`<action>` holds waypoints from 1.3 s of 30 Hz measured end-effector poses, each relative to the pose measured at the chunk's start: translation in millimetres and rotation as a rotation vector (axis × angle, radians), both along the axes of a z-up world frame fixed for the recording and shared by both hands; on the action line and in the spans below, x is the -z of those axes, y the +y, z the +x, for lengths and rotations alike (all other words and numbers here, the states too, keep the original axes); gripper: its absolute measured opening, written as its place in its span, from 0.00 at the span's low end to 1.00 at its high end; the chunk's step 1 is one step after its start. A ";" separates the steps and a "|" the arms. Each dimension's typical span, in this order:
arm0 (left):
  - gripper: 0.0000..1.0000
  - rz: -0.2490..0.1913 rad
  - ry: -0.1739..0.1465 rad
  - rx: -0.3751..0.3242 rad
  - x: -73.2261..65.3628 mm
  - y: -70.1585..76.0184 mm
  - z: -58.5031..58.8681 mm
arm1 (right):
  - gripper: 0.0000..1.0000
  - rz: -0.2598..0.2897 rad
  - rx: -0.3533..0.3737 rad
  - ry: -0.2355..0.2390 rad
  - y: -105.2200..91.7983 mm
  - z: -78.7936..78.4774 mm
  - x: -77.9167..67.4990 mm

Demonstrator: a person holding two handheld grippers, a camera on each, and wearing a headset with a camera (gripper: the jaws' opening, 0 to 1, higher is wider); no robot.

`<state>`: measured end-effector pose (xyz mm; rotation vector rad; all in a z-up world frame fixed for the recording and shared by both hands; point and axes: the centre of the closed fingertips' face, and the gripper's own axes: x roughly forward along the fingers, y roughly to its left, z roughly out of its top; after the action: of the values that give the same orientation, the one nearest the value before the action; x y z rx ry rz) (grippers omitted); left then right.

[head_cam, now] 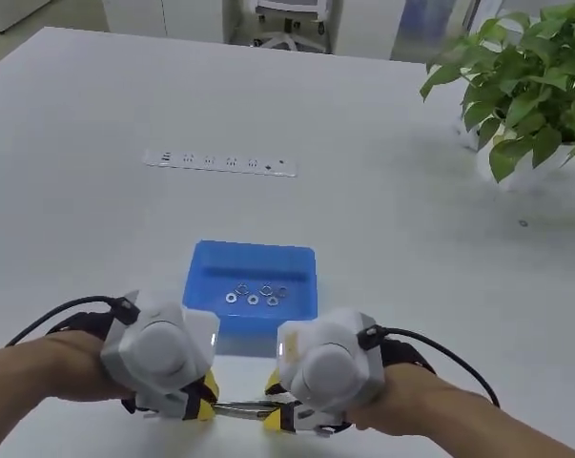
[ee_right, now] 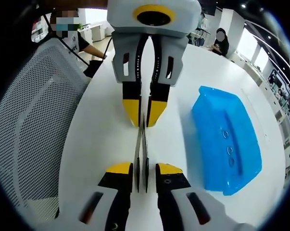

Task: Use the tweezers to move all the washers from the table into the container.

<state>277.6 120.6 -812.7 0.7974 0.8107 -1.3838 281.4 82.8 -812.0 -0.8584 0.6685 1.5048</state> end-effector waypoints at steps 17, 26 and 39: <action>0.28 -0.157 -0.049 -0.175 -52.0 9.7 12.9 | 0.38 0.132 0.154 -0.079 -21.3 31.3 -48.0; 0.41 -0.215 -0.087 -0.237 -75.7 20.1 22.1 | 0.51 0.196 0.258 -0.075 -41.6 46.5 -66.1; 0.63 -0.340 -0.106 -0.340 -98.6 25.6 25.0 | 0.76 0.287 0.370 -0.045 -66.2 56.5 -80.4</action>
<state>302.6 146.2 -714.0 0.4404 0.5757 -1.1238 338.0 16.6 -731.5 -0.5143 0.5286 1.2054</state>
